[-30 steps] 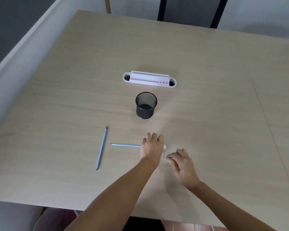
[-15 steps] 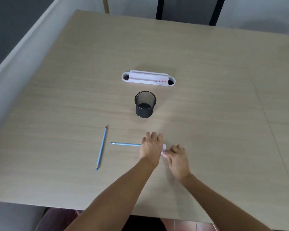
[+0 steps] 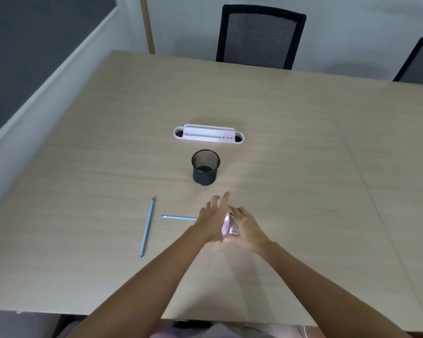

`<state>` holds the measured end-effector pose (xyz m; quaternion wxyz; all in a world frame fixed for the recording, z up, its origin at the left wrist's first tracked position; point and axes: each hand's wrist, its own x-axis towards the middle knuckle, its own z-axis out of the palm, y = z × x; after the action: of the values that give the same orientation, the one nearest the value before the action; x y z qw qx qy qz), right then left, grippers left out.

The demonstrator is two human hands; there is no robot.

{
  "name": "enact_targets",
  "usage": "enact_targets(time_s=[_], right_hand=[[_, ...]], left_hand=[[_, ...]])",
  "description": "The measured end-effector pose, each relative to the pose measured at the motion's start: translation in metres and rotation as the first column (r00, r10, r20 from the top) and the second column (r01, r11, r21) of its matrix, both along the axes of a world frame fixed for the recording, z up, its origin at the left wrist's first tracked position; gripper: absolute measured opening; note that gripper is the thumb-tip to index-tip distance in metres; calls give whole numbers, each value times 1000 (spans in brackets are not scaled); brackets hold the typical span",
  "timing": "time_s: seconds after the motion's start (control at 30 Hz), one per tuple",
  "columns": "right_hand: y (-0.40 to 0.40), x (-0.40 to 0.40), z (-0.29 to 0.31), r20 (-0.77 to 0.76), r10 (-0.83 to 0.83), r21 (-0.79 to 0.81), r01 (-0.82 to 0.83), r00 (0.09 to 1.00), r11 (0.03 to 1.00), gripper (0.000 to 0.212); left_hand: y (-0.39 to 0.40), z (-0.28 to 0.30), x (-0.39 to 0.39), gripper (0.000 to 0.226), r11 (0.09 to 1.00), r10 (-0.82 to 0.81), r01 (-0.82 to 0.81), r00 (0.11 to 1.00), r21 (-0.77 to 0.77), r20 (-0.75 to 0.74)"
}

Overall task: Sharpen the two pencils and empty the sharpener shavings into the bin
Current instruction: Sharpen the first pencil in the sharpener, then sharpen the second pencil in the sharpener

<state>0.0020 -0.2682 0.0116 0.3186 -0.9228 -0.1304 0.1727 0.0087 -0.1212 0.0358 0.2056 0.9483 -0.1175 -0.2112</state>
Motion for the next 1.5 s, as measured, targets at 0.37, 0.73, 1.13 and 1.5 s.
enact_targets(time_s=[0.37,0.73,1.13,1.5], right_hand=[[11,4,6,94,37,-74,-30,995,997,48],[15,2,5,120,65,-139,-48,991,989,42],[16,1,6,147,59,-151,-37,987,988,42],[15,1,3,167,52,-126,-31,985,992,45]], left_hand=[[53,-18,0,24,987,133,-146,974,-64,-182],[63,-31,5,35,992,110,-118,980,-39,-168],[79,-30,0,59,963,246,-236,967,129,-70],[112,-28,-14,28,825,516,-525,851,-207,-101]])
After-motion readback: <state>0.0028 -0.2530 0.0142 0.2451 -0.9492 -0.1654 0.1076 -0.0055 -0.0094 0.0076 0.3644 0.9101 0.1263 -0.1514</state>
